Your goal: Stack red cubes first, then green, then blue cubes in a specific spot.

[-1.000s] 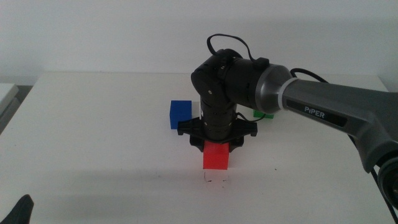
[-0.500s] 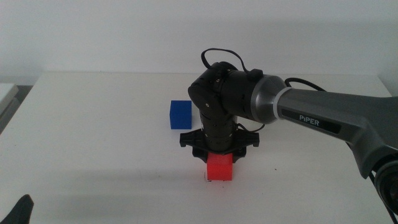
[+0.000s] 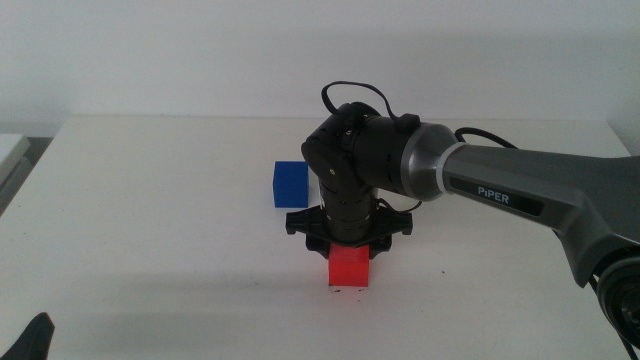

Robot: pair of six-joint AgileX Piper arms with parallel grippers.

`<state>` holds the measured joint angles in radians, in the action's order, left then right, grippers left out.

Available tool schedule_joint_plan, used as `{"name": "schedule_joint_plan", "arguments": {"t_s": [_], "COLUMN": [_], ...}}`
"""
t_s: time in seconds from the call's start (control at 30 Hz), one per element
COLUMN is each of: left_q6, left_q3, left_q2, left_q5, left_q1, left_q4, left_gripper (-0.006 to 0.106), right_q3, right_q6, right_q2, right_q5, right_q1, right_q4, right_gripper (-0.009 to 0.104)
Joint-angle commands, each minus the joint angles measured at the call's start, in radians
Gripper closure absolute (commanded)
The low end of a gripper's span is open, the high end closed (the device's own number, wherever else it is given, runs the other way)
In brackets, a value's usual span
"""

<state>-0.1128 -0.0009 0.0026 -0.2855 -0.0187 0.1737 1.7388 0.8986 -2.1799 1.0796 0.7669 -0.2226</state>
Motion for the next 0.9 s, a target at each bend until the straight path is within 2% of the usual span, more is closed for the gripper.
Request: {"name": "schedule_joint_plan", "arguments": {"t_s": [0.0,0.03,0.13,0.2,0.3,0.4,0.63,0.87], "left_q6": [0.007,0.007,0.007,0.007,0.007,0.007,0.007,0.007], "left_q3": [0.001,0.001,0.001,0.001,0.001,0.001,0.001,0.001], "left_q2": [-0.003,-0.003,-0.003,-0.003,-0.003,-0.003,-0.003,-0.003], "left_q5": [0.014,0.014,0.014,0.014,0.014,0.014,0.014,0.014], "left_q1": [-0.002,-0.002,-0.002,-0.002,-0.002,-0.002,-0.002,-0.002], "left_q4": [0.000,0.000,0.000,0.000,0.000,0.000,0.000,0.000], "left_gripper": [0.008,0.008,0.008,0.008,0.008,0.008,0.008,0.008], "right_q3": [-0.004,-0.004,-0.004,-0.004,-0.002,0.008,0.141,0.287], "right_q6": [0.003,0.003,-0.034,-0.107,-0.207,-0.282,-0.424,-0.429], "right_q2": [-0.002,0.008,0.047,0.099,0.172,0.191,0.094,-0.041], "right_q5": [0.019,0.021,0.032,0.039,0.039,-0.004,-0.097,-0.108], "right_q1": [0.000,0.000,0.018,0.021,-0.029,-0.145,-0.341,-0.388], "right_q4": [-0.015,-0.018,-0.046,-0.049,-0.054,-0.056,-0.052,-0.011], "right_gripper": [0.066,0.037,0.013,0.003,0.002,0.002,0.002,0.002]}}
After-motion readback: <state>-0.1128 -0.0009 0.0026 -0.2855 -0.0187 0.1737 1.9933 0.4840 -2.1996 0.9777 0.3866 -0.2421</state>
